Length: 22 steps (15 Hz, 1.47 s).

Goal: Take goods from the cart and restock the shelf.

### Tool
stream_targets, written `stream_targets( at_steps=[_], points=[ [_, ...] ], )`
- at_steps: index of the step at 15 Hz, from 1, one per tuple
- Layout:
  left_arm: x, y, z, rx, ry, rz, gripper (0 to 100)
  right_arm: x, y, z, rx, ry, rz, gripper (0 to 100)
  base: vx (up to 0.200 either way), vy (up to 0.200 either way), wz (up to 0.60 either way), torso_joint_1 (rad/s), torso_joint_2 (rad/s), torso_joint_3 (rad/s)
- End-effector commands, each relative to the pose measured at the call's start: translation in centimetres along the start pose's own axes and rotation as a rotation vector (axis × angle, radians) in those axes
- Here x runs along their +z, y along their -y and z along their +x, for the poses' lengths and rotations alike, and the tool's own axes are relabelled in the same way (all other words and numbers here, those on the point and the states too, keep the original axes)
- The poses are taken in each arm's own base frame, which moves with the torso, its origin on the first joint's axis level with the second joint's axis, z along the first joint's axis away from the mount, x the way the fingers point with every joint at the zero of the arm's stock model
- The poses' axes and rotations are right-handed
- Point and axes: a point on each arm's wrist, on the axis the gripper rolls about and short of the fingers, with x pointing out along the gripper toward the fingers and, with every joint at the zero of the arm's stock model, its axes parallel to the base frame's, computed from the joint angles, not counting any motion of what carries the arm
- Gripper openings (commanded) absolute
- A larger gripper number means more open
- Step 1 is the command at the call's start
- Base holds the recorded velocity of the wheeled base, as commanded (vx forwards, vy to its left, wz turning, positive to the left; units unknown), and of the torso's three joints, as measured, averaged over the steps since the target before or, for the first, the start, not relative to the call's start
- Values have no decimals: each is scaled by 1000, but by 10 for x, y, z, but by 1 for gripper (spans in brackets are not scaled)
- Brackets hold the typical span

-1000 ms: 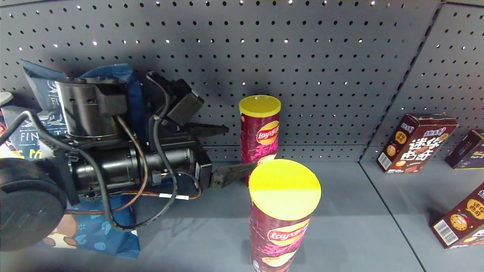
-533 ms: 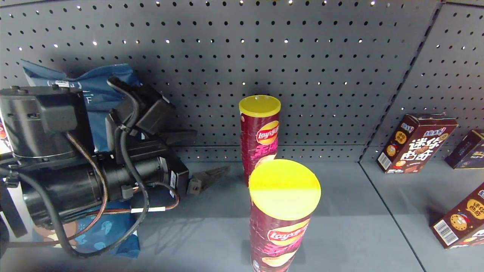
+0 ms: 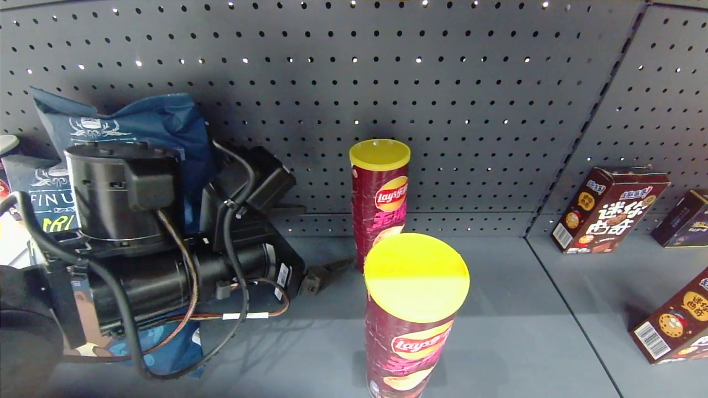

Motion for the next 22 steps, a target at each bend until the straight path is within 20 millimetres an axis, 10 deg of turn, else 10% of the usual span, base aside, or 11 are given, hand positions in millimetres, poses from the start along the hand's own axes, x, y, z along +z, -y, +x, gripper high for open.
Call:
stream_targets(
  at_steps=[1,9,22],
  points=[
    [-9,0,17,0,-46,-5,100,0,0,0,0,0,0,100,0,0,0,0,0,0],
    [-6,-6,51,30,-57,-5,100,0,0,0,0,0,0,100,0,0,0,0,0,0],
    [-10,-16,50,107,-79,-12,100,0,0,0,0,0,0,100,0,0,0,0,0,0]
  ],
)
